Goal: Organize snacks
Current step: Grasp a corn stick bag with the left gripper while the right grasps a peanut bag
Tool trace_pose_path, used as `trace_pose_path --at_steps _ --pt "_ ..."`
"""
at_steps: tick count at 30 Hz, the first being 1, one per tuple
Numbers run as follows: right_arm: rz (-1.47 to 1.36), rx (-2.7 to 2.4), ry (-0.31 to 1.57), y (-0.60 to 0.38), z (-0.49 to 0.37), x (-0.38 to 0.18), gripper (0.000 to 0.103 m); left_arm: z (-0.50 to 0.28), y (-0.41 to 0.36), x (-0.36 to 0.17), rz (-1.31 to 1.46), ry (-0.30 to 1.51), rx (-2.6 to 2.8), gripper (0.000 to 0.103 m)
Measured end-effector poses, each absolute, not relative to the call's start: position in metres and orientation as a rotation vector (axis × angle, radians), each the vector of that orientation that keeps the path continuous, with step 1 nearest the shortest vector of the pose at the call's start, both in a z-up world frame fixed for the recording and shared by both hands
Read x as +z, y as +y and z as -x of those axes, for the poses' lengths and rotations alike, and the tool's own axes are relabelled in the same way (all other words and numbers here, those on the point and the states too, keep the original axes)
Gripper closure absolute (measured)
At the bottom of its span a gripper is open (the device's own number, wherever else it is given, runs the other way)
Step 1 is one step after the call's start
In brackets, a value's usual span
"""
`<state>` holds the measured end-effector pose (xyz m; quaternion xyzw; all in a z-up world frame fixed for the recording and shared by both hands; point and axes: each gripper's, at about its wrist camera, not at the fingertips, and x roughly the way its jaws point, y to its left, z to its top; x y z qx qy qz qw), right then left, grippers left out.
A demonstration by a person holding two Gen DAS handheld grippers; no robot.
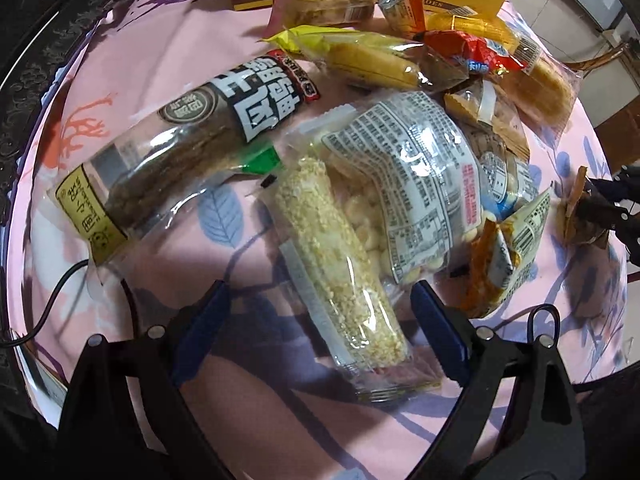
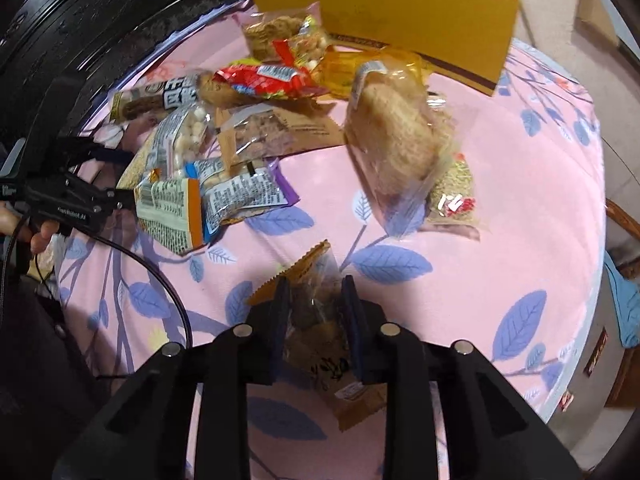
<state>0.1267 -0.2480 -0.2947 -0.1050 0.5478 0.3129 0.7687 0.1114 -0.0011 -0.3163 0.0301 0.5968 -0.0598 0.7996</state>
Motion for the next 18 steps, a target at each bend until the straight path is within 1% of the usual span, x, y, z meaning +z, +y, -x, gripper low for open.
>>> trace_pose_path --at_steps 1,2,3,4,5,6,7,8,9,10,11,12,14,18 --pt "0.245 0.696 1.206 -0.246 -0.127 -0.296 0.064 -0.109 -0.001 -0.315 -0.067 1.272 -0.133 0.019" --pt "0.283 0.712 1.227 -0.244 -0.125 -0.298 0.055 -0.108 -0.002 -0.313 -0.071 1.266 -0.142 0.028" --pt "0.318 0.717 1.238 -0.242 -0.124 -0.301 0.050 -0.109 -0.004 -0.311 -0.074 1.260 -0.154 0.033" --pt "0.351 0.717 1.249 -0.240 -0.121 -0.303 0.041 -0.108 -0.005 -0.308 -0.077 1.257 -0.164 0.040" --pt "0.395 0.723 1.241 -0.238 -0.117 -0.306 0.040 -0.107 -0.005 -0.308 -0.085 1.252 -0.170 0.043" --pt "0.430 0.730 1.218 -0.236 -0.113 -0.306 0.040 -0.109 -0.007 -0.305 -0.090 1.249 -0.171 0.044" --pt "0.472 0.731 1.197 -0.234 -0.108 -0.307 0.040 -0.109 -0.008 -0.305 -0.091 1.244 -0.172 0.048" --pt "0.510 0.724 1.180 -0.231 -0.104 -0.308 0.043 -0.108 -0.009 -0.304 -0.089 1.241 -0.174 0.058" --pt "0.511 0.728 1.180 -0.231 -0.103 -0.307 0.046 -0.107 -0.009 -0.302 -0.083 1.238 -0.177 0.062" --pt "0.507 0.721 1.182 -0.231 -0.102 -0.307 0.053 -0.103 -0.007 -0.302 -0.074 1.236 -0.177 0.067" --pt "0.507 0.713 1.182 -0.231 -0.102 -0.306 0.056 -0.102 -0.005 -0.301 -0.059 1.234 -0.177 0.070" --pt "0.499 0.706 1.182 -0.232 -0.101 -0.306 0.057 -0.102 -0.005 -0.300 -0.054 1.233 -0.178 0.072" --pt "0.440 0.684 1.189 -0.236 -0.102 -0.303 0.064 -0.097 -0.002 -0.297 -0.046 1.223 -0.184 0.073" --pt "0.306 0.634 1.178 -0.250 -0.106 -0.288 0.067 -0.088 0.007 -0.286 -0.028 1.179 -0.200 0.073"
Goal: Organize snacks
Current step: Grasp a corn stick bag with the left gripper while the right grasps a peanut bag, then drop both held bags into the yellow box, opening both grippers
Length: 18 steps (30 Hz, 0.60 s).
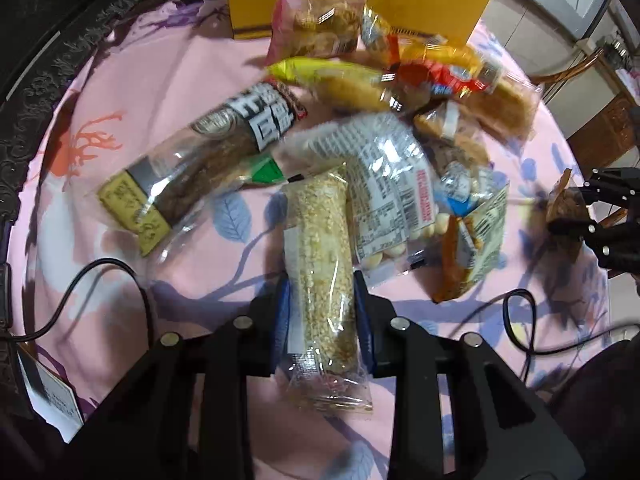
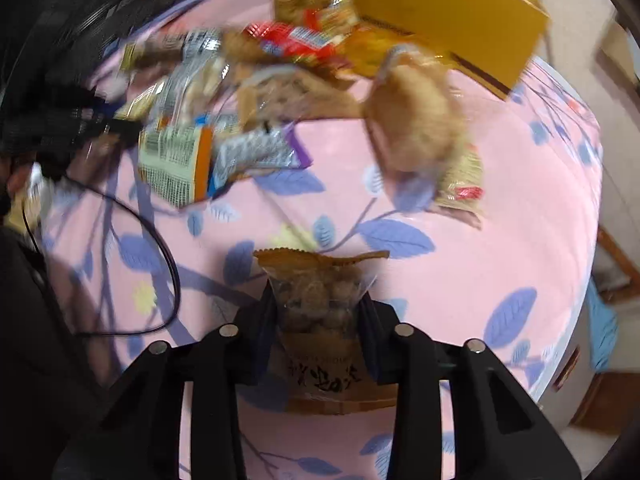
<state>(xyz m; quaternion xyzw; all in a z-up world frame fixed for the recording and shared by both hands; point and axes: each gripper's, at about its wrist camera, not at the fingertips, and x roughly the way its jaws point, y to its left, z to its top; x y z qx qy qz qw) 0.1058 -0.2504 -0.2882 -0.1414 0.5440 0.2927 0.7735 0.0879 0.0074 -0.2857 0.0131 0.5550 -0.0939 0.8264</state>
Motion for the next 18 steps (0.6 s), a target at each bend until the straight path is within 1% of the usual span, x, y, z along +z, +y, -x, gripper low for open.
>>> trace_pose_path --at_steps 3,9,14,18 --pt "0.205 0.602 1.153 -0.261 -0.109 -0.272 0.069 -0.085 0.008 -0.268 -0.018 1.130 -0.211 0.073" --pt "0.129 0.562 1.078 -0.266 -0.117 -0.238 0.070 -0.084 0.010 -0.230 0.000 1.041 -0.231 0.073" --pt "0.075 0.514 0.981 -0.270 -0.129 -0.202 0.070 -0.099 0.004 -0.181 -0.003 0.927 -0.261 0.073" --pt "0.013 0.481 0.886 -0.273 -0.143 -0.158 0.069 -0.117 0.002 -0.135 0.009 0.846 -0.294 0.073"
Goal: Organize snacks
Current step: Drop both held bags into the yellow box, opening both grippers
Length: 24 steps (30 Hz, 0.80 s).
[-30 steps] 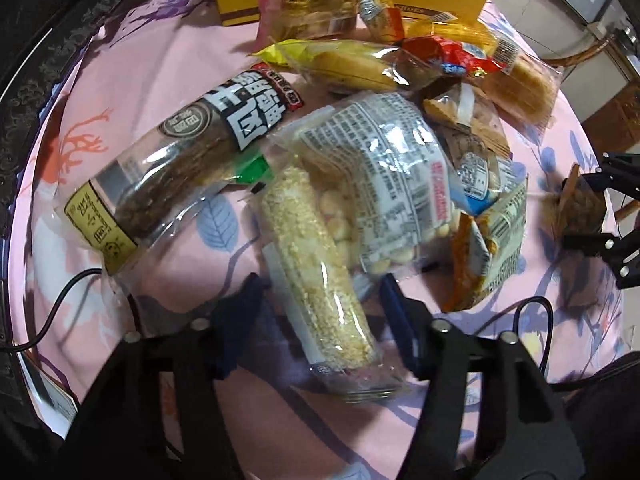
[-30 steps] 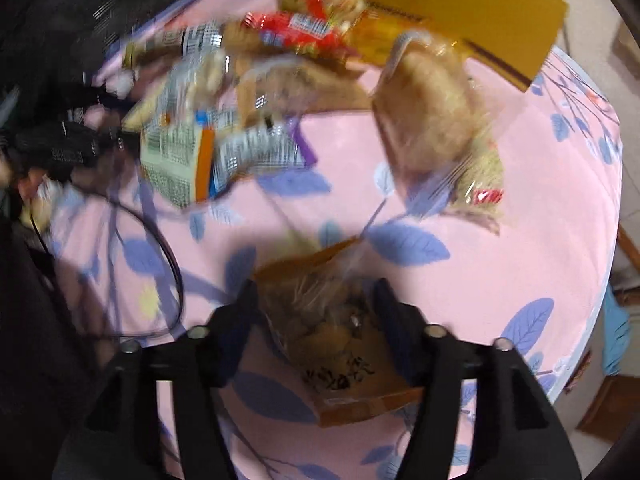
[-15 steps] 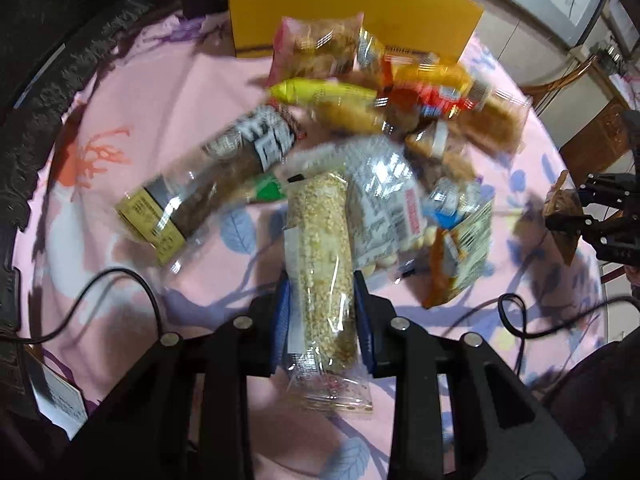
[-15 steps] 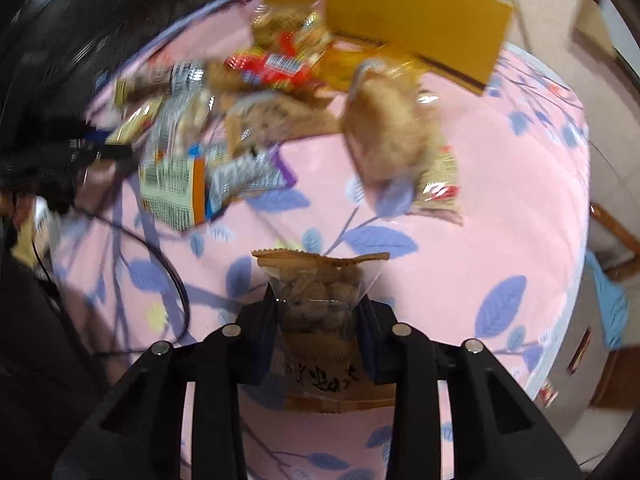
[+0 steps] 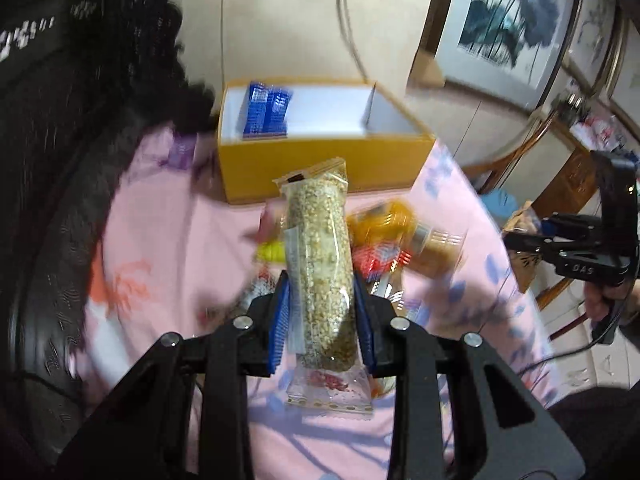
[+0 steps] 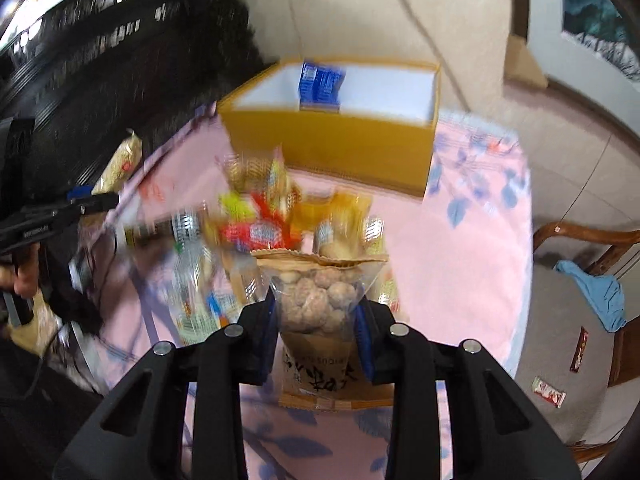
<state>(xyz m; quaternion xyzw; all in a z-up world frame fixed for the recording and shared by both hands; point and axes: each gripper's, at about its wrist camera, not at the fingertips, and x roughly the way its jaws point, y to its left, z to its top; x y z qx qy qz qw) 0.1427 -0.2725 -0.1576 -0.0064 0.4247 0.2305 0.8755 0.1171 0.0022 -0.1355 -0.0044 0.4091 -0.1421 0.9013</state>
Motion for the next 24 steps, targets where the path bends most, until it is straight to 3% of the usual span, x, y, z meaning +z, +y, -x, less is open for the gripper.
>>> trace_pose_path --at_steps 5,12,13,14,15,16,18,19,20,24 --pt "-0.059 0.439 0.726 -0.269 -0.176 -0.092 0.069 -0.149 0.000 -0.072 0.004 0.726 -0.349 0.073" --pt "-0.105 0.375 0.584 -0.247 -0.268 -0.034 0.068 -0.260 -0.009 -0.010 0.029 0.635 -0.316 0.073" --pt "-0.119 0.372 0.587 -0.244 -0.286 -0.032 0.065 -0.283 -0.011 -0.007 0.050 0.628 -0.298 0.058" --pt "-0.125 0.351 0.602 -0.239 -0.307 -0.032 0.051 -0.296 -0.010 -0.007 0.062 0.624 -0.276 0.019" --pt "-0.118 0.309 0.614 -0.235 -0.318 -0.032 0.037 -0.314 -0.010 -0.008 0.081 0.631 -0.213 0.012" --pt "-0.100 0.259 0.627 -0.233 -0.326 -0.029 0.025 -0.324 -0.008 -0.007 0.106 0.643 -0.174 0.012" --pt "-0.070 0.229 0.617 -0.229 -0.321 -0.018 0.024 -0.327 -0.001 -0.004 0.189 0.677 -0.182 0.012" --pt "-0.068 0.231 0.590 -0.229 -0.310 -0.012 0.016 -0.318 0.004 -0.001 0.222 0.655 -0.199 0.011" --pt "-0.068 0.219 0.573 -0.231 -0.299 -0.011 0.001 -0.309 0.007 0.000 0.227 0.637 -0.200 0.011" --pt "-0.083 0.190 0.632 -0.235 -0.261 -0.022 0.001 -0.254 0.016 -0.004 0.187 0.597 -0.140 0.007"
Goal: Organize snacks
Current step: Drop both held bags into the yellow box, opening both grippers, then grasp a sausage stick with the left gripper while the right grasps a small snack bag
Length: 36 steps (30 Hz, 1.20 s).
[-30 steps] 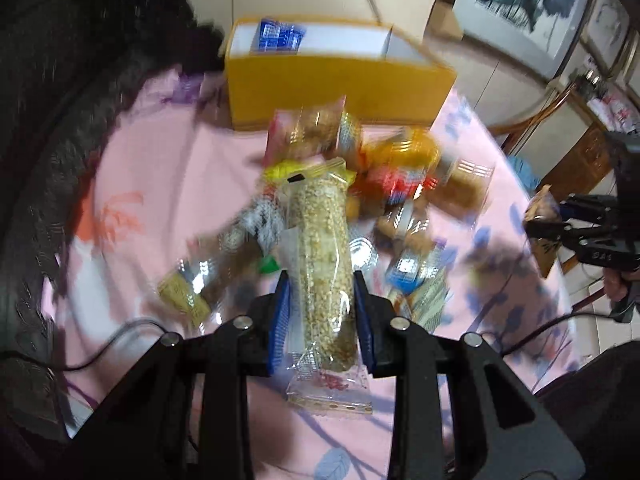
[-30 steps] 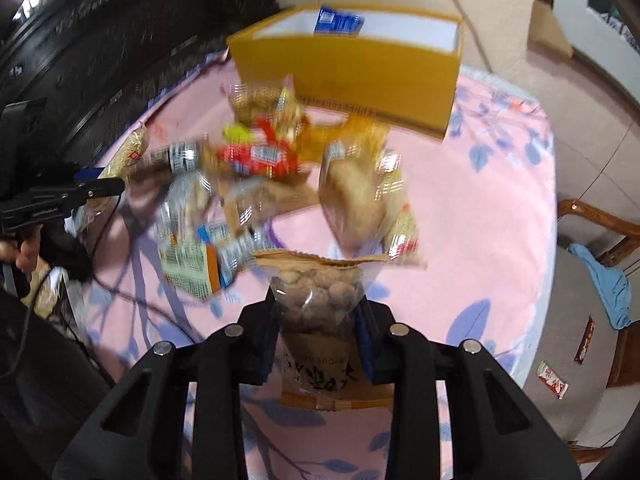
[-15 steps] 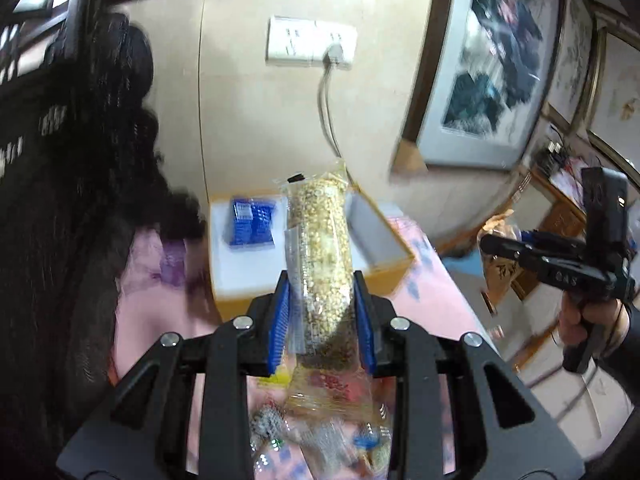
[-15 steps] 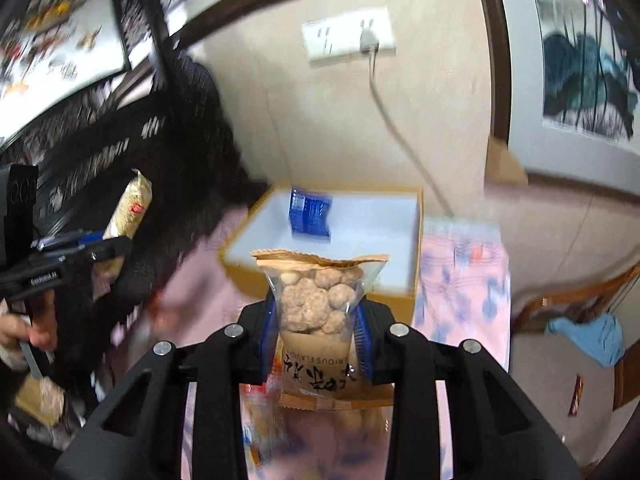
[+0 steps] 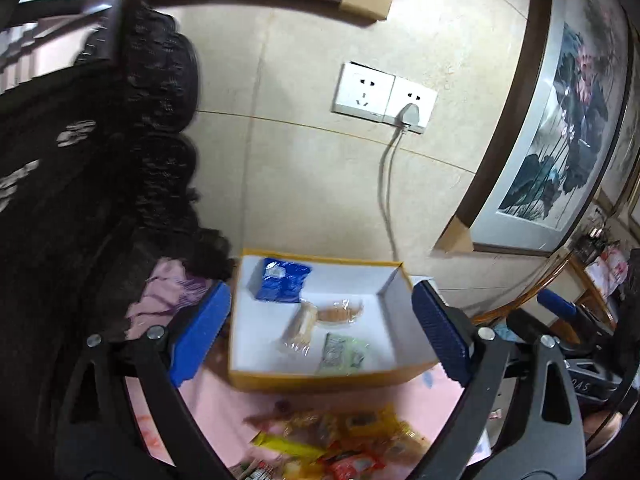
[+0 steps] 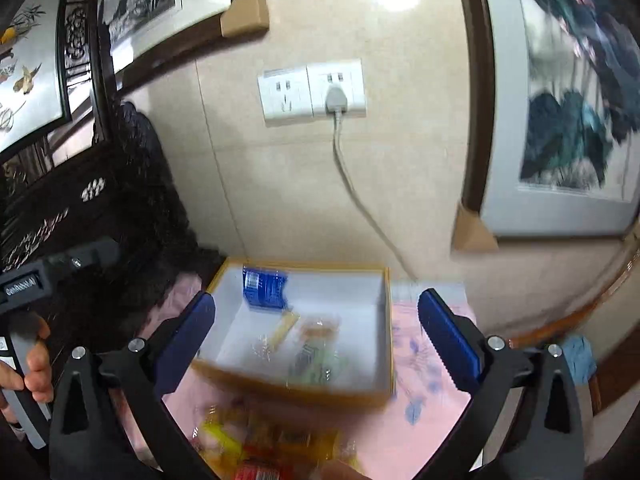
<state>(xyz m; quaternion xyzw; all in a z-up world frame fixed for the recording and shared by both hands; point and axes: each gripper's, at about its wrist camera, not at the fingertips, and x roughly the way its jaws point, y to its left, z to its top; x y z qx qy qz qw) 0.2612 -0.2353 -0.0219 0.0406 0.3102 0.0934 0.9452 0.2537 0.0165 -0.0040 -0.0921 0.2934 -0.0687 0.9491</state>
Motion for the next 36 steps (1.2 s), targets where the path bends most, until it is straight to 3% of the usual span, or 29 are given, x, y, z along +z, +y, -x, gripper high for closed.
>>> trace_pose_path --at_steps 8,18,23,33,35,36 --pt "-0.209 0.205 0.797 -0.247 -0.190 -0.095 0.001 -0.166 0.036 -0.047 0.100 0.635 0.029 0.002" --pt "-0.364 0.315 0.974 -0.211 -0.117 -0.214 0.001 -0.101 0.065 -0.141 0.112 0.868 0.058 0.002" --pt "-0.003 0.358 1.017 -0.162 -0.102 -0.224 0.001 -0.070 0.077 -0.154 0.137 0.853 0.046 0.002" --pt "0.415 0.585 0.977 -0.102 -0.099 -0.267 0.002 -0.045 0.092 -0.162 0.153 0.880 0.027 0.002" --pt "0.478 0.611 0.989 -0.095 -0.094 -0.276 0.022 -0.042 0.094 -0.163 0.149 0.891 0.026 0.002" --pt "0.518 0.607 0.997 -0.093 -0.092 -0.280 0.028 -0.041 0.093 -0.164 0.145 0.896 0.030 0.002"
